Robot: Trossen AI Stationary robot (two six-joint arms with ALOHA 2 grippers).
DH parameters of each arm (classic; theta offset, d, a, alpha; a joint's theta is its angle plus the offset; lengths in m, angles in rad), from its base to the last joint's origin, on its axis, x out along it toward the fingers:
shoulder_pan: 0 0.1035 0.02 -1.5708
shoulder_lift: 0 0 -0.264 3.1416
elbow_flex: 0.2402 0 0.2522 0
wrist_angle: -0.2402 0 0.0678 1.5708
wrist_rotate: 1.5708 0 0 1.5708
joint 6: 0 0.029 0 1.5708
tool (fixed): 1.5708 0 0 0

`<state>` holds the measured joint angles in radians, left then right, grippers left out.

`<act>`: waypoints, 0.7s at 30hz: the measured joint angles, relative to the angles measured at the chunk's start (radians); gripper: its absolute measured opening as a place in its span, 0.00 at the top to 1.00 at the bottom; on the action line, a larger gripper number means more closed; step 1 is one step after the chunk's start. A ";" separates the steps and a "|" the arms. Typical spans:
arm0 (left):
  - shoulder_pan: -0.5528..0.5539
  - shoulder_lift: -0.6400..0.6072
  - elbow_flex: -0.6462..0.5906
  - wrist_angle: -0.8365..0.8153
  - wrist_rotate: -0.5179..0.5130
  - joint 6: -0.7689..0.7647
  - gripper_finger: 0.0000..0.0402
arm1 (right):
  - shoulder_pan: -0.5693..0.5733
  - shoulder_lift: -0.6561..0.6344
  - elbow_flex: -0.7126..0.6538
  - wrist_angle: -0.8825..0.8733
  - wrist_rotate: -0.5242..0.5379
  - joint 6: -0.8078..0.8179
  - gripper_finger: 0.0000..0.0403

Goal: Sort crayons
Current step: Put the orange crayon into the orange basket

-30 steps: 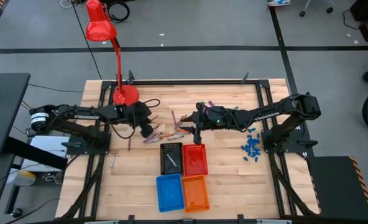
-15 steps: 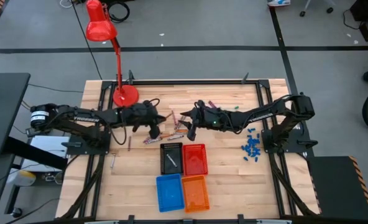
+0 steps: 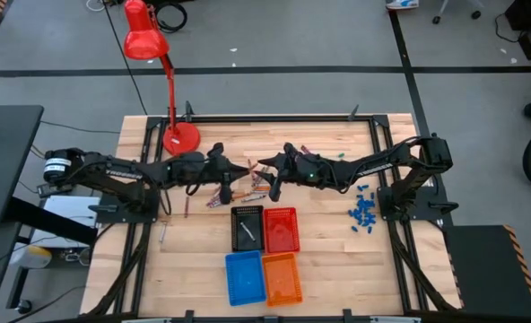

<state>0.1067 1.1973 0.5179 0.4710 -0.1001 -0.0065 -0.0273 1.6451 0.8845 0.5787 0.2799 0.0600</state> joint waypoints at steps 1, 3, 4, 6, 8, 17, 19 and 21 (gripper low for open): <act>-0.005 0.000 0.000 0.015 0.000 0.008 0.91 | 0.000 0.000 0.000 0.014 -0.013 -0.001 0.57; -0.010 -0.001 0.000 0.032 0.000 0.021 0.91 | 0.000 0.000 0.000 0.043 -0.048 -0.002 0.57; -0.011 -0.001 0.000 0.036 0.000 0.022 0.91 | 0.000 0.000 0.000 0.054 -0.062 -0.003 0.57; -0.010 -0.001 0.000 0.038 0.000 0.022 0.91 | 0.001 0.000 0.000 0.075 -0.078 -0.003 0.57; -0.010 -0.001 0.000 0.043 0.000 0.022 0.91 | 0.001 0.000 0.000 0.098 -0.093 -0.008 0.57; -0.031 -0.001 0.000 0.149 0.000 0.022 0.91 | 0.001 0.000 0.000 0.200 -0.131 -0.026 0.57; -0.036 -0.001 0.000 0.170 0.000 0.026 0.91 | 0.002 0.000 0.000 0.235 -0.155 -0.035 0.57; -0.039 -0.001 0.000 0.185 0.000 0.026 0.91 | 0.002 0.000 0.000 0.266 -0.175 -0.037 0.58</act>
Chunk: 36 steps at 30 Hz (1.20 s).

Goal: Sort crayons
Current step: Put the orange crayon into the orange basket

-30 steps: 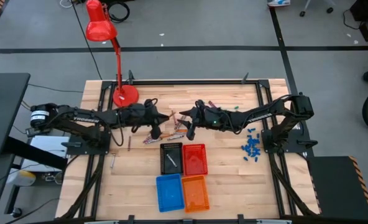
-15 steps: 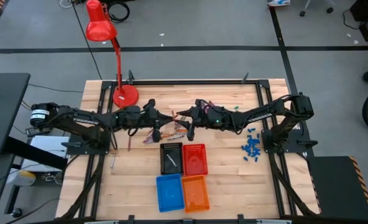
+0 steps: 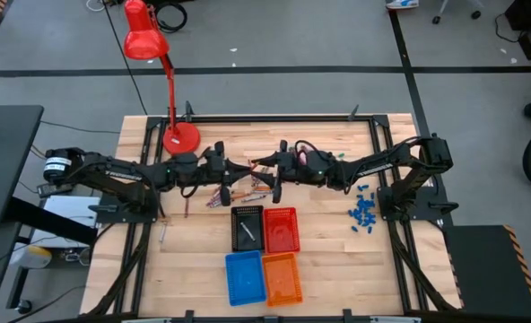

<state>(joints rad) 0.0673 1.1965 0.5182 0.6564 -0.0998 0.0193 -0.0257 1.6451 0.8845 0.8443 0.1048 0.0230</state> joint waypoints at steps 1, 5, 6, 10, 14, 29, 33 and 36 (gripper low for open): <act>0.000 0.000 0.000 0.008 0.000 0.000 0.91 | 0.000 0.000 0.000 0.016 -0.006 -0.001 0.58; 0.000 0.000 0.000 0.038 0.012 -0.005 0.91 | 0.000 0.000 0.000 0.042 -0.020 -0.023 0.61; 0.000 0.000 0.000 0.049 0.016 -0.006 0.91 | 0.000 0.000 0.000 0.045 -0.021 -0.028 0.61; 0.000 0.000 0.000 0.080 0.048 -0.018 0.91 | 0.000 0.000 0.000 0.046 -0.021 -0.045 0.64; 0.000 0.000 0.000 0.092 0.086 -0.019 0.91 | 0.000 0.000 0.000 0.058 -0.022 -0.052 0.68; 0.001 0.001 0.000 0.092 0.096 -0.015 0.91 | 0.000 0.000 0.000 0.060 -0.047 -0.051 0.93; 0.001 0.001 0.000 0.091 0.096 -0.004 0.91 | 0.000 0.000 0.000 0.060 -0.047 -0.051 0.94; 0.001 0.001 0.000 0.089 0.096 -0.004 0.91 | 0.000 0.000 0.000 0.059 -0.047 -0.051 0.92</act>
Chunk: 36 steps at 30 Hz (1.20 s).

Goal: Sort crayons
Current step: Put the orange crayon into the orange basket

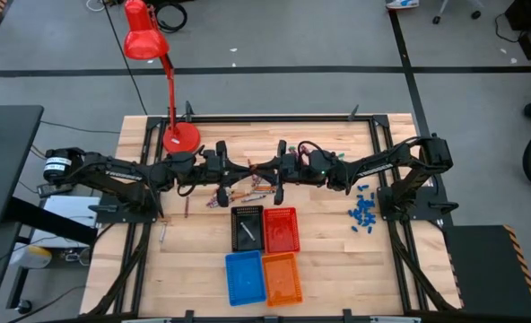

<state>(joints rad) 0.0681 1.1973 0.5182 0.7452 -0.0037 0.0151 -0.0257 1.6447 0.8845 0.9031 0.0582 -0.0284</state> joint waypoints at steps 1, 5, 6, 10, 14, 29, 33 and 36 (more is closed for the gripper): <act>0.000 0.000 0.000 0.000 0.000 0.000 0.90 | 0.000 0.000 0.000 0.000 0.000 0.000 0.92; 0.000 0.000 0.000 -0.004 0.002 0.000 0.83 | 0.000 0.000 0.000 -0.001 0.000 -0.001 0.92; 0.000 0.000 0.000 -0.009 0.003 0.000 0.80 | 0.000 0.000 0.000 0.000 0.000 -0.001 0.92; 0.000 0.000 0.000 -0.031 0.003 0.000 0.65 | 0.000 0.000 0.000 -0.002 0.018 -0.001 0.92; 0.000 0.000 0.000 -0.076 -0.007 0.018 0.55 | 0.000 0.000 0.000 -0.022 0.030 0.026 0.92; -0.036 0.000 0.000 -0.406 -0.058 0.083 0.50 | 0.063 0.000 0.000 -0.186 0.135 0.236 0.91; -0.056 0.000 0.000 -0.474 -0.058 0.034 0.50 | 0.085 0.000 0.000 -0.211 0.138 0.304 0.91; -0.075 0.000 0.000 -0.522 -0.059 0.004 0.50 | 0.107 0.000 0.000 -0.221 0.116 0.390 0.91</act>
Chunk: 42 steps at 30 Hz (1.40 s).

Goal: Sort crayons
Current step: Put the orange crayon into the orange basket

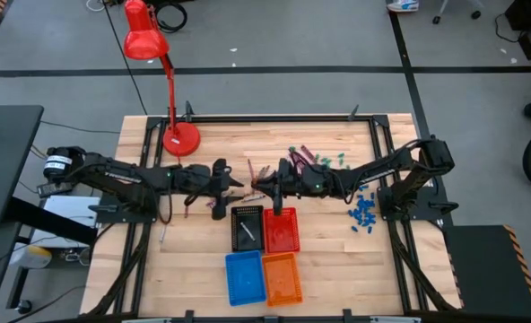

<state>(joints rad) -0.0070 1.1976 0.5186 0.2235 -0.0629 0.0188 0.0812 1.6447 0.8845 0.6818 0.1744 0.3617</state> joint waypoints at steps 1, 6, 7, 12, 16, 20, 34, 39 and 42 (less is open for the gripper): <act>-0.008 0.000 0.000 -0.015 0.000 -0.004 0.50 | 0.010 0.000 0.000 -0.002 -0.009 0.025 0.91; -0.070 0.000 0.000 -0.065 -0.073 -0.031 0.50 | 0.075 0.000 0.000 -0.025 -0.017 0.152 0.91; -0.089 0.000 0.000 -0.072 -0.113 -0.030 0.50 | 0.090 0.000 0.000 -0.042 -0.012 0.192 0.91; -0.205 0.000 0.000 -0.111 -0.309 -0.006 0.50 | 0.187 0.000 0.000 -0.114 0.055 0.384 0.91; -0.286 0.000 0.000 -0.110 -0.365 -0.006 0.50 | 0.270 0.000 0.000 -0.168 0.128 0.498 0.91; -0.349 0.000 0.000 -0.125 -0.367 -0.042 0.50 | 0.339 0.000 0.000 -0.190 0.147 0.614 0.91; -0.461 0.000 0.000 -0.165 -0.372 -0.130 0.50 | 0.472 0.265 0.381 -0.593 0.161 0.855 0.91; -0.491 0.000 0.000 -0.195 -0.371 -0.145 0.50 | 0.484 0.365 0.620 -0.913 0.163 0.944 0.91; -0.509 0.000 0.000 -0.222 -0.372 -0.151 0.50 | 0.486 0.403 0.718 -1.048 0.157 1.015 0.91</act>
<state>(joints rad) -0.5157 1.1973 0.5186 0.0016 -0.4347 -0.1325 0.5674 2.0477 1.6022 -0.3659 0.3319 1.3763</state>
